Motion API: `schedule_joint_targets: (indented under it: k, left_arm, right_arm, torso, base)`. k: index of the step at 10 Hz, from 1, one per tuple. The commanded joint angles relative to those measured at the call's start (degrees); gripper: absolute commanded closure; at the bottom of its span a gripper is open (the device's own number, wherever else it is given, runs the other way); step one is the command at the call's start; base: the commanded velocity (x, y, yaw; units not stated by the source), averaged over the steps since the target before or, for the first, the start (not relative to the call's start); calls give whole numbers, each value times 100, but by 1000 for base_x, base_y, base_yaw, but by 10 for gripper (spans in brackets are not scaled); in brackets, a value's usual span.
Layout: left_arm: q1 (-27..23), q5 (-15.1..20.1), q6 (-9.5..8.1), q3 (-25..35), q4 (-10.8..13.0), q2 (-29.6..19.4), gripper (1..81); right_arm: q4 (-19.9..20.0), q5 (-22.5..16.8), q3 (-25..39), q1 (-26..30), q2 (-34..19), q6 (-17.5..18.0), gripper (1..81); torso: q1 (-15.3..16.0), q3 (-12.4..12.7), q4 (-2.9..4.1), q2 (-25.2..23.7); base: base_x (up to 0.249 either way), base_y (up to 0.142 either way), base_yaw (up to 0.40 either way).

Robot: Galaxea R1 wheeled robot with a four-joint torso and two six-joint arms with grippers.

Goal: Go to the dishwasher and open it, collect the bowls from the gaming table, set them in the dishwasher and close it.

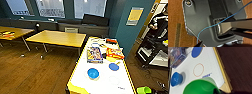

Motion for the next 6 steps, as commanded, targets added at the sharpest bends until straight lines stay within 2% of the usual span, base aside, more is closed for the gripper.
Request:
schedule_joint_targets:
  k: [1,3,4,6]
  left_arm:
    - [-126,348,34,22,6,16,10]
    - [-109,357,43,74,15,-10,10]
    - [-100,340,43,257,15,-106,10]
    - [-74,331,43,994,23,-545,10]
  right_arm:
    - [-1285,395,989,-1309,-1260,-190,811]
    - [-1689,1256,991,-2444,-1357,-181,811]
    - [-1822,1652,807,-3049,-1209,-181,811]
    - [-1884,2740,87,-4140,-647,-190,811]
  torso:
    - [0,0,0,0]
    - [0,0,0,0]
    - [0,0,0,0]
    - [-2,2,0,0]
  base:
    - [0,0,0]
    - [0,0,0]
    - [0,0,0]
    - [0,0,0]
